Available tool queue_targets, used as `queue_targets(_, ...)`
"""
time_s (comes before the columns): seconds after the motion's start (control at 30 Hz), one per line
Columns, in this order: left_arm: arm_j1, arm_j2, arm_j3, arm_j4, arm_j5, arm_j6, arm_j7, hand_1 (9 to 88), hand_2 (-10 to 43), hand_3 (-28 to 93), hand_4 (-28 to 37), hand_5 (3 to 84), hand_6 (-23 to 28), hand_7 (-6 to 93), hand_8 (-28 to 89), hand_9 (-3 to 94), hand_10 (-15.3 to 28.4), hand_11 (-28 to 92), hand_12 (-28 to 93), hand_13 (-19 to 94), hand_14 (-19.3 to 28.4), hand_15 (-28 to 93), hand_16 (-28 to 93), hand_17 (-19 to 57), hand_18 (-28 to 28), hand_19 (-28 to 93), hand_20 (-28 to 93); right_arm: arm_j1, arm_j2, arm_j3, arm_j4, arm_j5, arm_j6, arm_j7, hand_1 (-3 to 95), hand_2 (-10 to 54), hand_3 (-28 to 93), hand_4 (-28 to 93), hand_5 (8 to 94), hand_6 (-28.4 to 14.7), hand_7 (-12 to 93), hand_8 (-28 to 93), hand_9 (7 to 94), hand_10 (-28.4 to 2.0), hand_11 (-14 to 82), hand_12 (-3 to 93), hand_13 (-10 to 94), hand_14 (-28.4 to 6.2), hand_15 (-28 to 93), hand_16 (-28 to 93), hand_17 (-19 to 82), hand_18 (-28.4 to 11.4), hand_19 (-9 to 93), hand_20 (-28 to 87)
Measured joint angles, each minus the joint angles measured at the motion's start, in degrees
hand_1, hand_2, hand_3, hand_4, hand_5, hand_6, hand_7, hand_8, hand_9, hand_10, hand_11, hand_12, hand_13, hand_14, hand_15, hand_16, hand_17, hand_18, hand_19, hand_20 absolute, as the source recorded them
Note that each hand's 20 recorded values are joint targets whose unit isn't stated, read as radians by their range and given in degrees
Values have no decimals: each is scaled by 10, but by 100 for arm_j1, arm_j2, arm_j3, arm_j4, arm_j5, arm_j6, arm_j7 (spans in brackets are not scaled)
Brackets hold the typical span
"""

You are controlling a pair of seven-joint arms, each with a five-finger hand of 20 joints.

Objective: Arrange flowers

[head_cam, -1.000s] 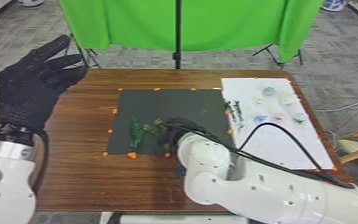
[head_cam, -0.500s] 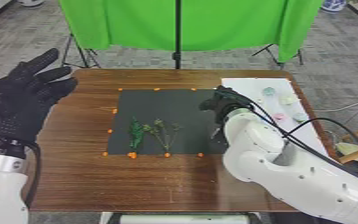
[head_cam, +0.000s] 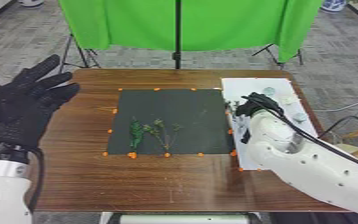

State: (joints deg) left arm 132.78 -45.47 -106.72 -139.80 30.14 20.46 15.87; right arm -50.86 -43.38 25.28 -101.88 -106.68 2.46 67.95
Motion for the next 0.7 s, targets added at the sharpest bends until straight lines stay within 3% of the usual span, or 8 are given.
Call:
queue_targets(0.37,-156,1,45,15,5,-18,-29,211,84,782,-265,368,98,140,-90,335,214,318,121,258,284,609,-123,-53,261,627,260,403,-447,-398,446,29,-59,19,279,-34,673,-227,520,-77,91,-100,872,-166,234,157,905,-88,431,187,554,-203,932,-60)
queue_targets(0.7,-203,5,59,41,6,-65,-43,210,83,783,-266,368,98,140,-90,335,214,319,121,258,284,609,-123,-53,262,627,260,685,-779,-990,893,-351,-294,169,305,-57,668,-222,619,-61,114,-101,889,-150,245,161,909,-85,433,187,556,-199,932,-66)
